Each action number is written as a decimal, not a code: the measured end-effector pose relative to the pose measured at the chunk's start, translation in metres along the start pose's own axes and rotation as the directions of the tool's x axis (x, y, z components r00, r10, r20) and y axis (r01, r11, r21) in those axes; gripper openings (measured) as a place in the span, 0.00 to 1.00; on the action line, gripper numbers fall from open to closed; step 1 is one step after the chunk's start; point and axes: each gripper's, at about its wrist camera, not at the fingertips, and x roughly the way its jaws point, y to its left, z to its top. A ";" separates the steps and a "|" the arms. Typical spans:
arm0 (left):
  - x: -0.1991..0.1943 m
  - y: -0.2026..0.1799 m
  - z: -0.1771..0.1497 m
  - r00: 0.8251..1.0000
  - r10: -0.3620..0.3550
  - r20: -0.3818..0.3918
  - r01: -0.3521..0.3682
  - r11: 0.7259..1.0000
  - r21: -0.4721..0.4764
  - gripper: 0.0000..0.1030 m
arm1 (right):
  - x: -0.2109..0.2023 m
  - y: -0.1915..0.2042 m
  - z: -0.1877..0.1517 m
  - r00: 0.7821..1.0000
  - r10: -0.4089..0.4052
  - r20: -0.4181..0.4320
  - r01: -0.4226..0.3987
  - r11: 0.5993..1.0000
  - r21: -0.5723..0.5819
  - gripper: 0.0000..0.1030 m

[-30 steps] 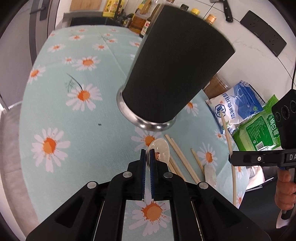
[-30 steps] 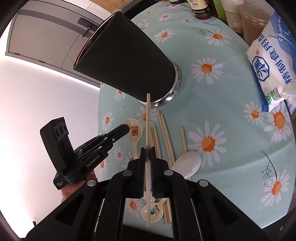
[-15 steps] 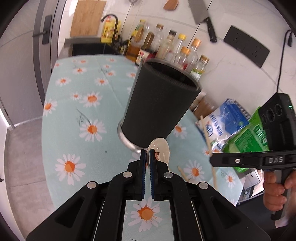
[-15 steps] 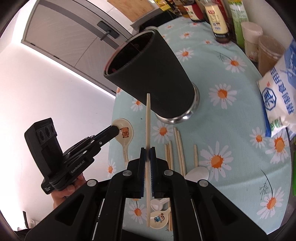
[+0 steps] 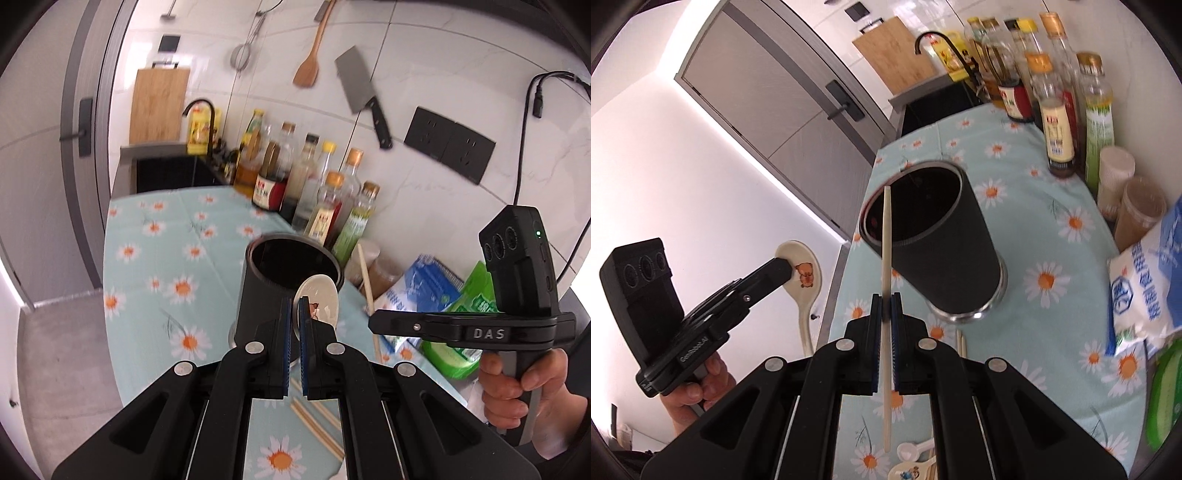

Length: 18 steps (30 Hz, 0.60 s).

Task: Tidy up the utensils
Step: 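Carry the chopstick and cream spoon up over the black holder with both grippers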

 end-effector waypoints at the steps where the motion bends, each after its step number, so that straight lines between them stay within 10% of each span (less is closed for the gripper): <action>1: -0.001 -0.002 0.005 1.000 0.001 0.010 -0.001 1.000 0.010 0.03 | -0.001 0.000 0.005 1.000 -0.005 0.017 0.005 1.000 -0.006 0.06; 18: -0.005 -0.005 0.078 0.962 0.110 0.251 -0.137 0.986 0.090 0.03 | -0.027 0.018 0.085 0.956 -0.024 0.293 0.054 0.994 -0.095 0.06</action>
